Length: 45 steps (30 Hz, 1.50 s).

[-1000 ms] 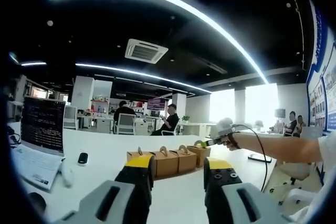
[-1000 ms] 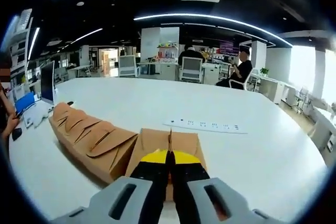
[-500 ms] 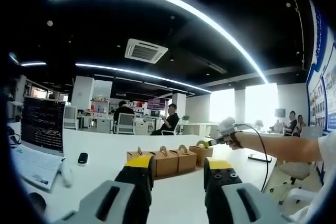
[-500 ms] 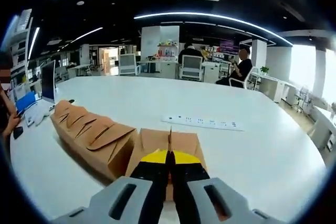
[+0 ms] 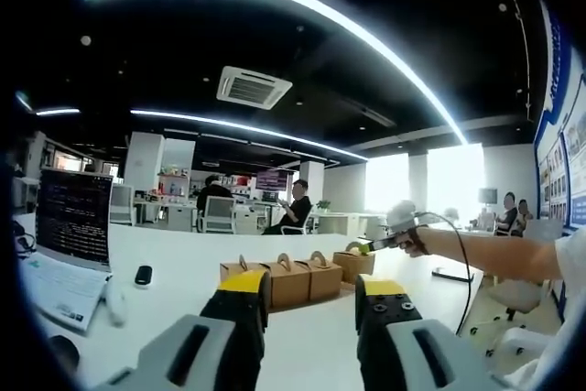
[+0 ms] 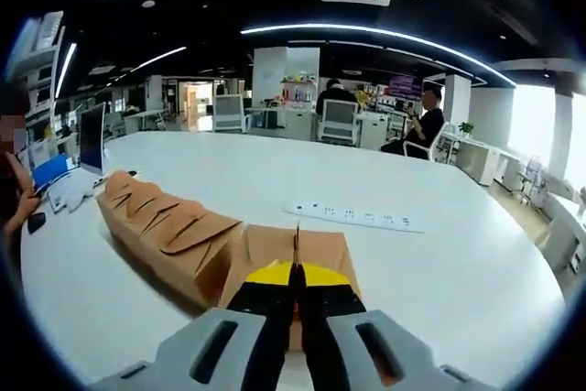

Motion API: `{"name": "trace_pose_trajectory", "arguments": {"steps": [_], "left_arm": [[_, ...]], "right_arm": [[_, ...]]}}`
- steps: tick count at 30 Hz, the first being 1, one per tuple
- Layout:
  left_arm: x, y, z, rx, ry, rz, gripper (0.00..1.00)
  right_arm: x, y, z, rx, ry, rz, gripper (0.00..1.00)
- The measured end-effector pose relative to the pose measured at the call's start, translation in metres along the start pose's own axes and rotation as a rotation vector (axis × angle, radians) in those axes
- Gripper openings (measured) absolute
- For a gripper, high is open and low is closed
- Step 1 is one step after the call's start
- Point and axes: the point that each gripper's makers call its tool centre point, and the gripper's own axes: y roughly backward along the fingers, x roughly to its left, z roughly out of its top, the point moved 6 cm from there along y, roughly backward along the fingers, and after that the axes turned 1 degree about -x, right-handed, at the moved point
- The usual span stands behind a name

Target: Pick up one paper box from the group, open the paper box, and remove the item inside

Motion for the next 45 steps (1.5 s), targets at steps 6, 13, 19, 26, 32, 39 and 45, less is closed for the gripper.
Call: {"name": "trace_pose_trajectory", "arguments": {"steps": [6,13,19,26,32,39,45], "left_arm": [[0.000,0.002,0.001,-0.003,-0.001,0.002,0.39],[0.000,0.003,0.002,-0.005,0.002,0.002,0.39],[0.000,0.003,0.003,-0.008,0.002,0.002,0.39],[0.000,0.003,0.003,-0.008,0.000,-0.002,0.39],[-0.001,0.002,0.002,-0.005,0.000,-0.003,0.39],[-0.002,0.001,0.001,-0.002,-0.002,-0.004,0.39],[-0.003,0.000,0.001,-0.001,-0.002,-0.008,0.39]], "right_arm": [[0.003,0.010,0.001,-0.006,0.009,0.016,0.03],[0.006,0.020,-0.001,0.002,0.018,0.044,0.03],[0.007,0.027,-0.005,0.006,0.021,0.058,0.03],[0.006,0.035,-0.010,0.002,0.020,0.073,0.03],[0.002,0.038,-0.019,0.009,0.012,0.084,0.03],[-0.002,0.047,-0.028,0.012,0.022,0.096,0.03],[-0.001,0.058,-0.034,0.005,0.018,0.123,0.03]]}}
